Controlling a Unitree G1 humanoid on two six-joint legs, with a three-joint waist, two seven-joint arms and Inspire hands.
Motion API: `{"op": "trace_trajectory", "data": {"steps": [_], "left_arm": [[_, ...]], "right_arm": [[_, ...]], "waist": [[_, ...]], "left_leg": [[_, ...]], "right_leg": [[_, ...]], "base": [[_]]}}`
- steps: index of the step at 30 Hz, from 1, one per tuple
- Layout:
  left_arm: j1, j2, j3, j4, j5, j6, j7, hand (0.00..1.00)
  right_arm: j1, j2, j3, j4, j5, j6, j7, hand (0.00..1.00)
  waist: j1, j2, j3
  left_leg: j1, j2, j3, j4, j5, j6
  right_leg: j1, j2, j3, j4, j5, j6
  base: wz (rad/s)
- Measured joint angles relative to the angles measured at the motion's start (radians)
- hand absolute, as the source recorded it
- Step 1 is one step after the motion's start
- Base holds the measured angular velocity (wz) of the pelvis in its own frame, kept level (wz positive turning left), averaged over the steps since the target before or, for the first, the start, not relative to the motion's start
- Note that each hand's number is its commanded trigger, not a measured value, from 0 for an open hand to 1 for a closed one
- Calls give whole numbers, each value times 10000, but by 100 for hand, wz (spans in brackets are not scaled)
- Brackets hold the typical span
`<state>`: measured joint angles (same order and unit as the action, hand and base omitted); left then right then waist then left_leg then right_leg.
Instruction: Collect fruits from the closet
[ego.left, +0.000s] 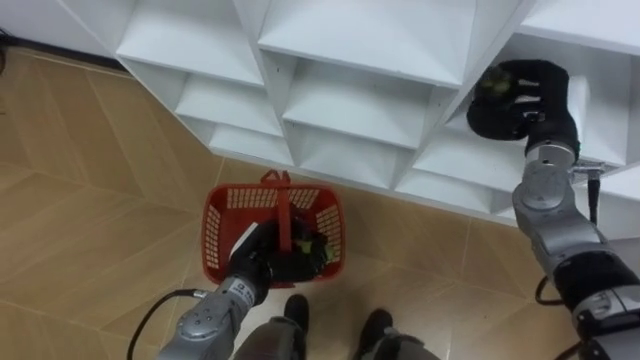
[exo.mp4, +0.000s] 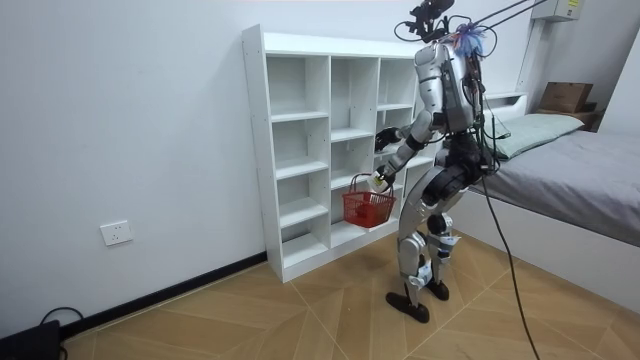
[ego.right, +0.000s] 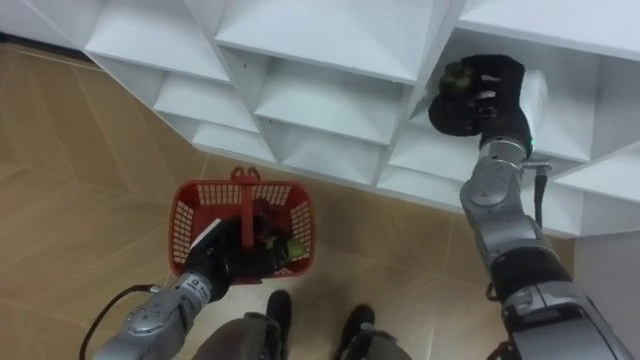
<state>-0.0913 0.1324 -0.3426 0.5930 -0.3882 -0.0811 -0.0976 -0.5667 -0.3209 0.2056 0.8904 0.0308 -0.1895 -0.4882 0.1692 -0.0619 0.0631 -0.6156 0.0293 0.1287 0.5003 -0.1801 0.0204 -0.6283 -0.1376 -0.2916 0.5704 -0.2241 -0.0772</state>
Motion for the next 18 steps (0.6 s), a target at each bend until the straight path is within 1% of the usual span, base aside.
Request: {"op": "trace_trajectory", "data": {"steps": [6,14,18], "left_arm": [[2,0,-153,0,1,15,-4,100],[1,-30,-169,1,-9,22,43,100],[8,-14,-163,3,-9,22,65,100]], "right_arm": [[1,23,88,3,120,15,131,100],[1,27,96,1,838,-48,265,100],[13,80,80,-4,1240,-56,381,100]], "waist": [[47,1,0],[28,6,3],[-44,6,4]], "left_leg": [[3,-2,0,-11,15,24],[18,-6,-2,-117,16,25],[112,-35,-35,-182,22,22]], "right_leg": [[9,-7,0,10,4,6],[27,-6,-12,-4,7,8],[112,-11,-14,-42,-1,19]], "base": [[0],[0],[0]]}}
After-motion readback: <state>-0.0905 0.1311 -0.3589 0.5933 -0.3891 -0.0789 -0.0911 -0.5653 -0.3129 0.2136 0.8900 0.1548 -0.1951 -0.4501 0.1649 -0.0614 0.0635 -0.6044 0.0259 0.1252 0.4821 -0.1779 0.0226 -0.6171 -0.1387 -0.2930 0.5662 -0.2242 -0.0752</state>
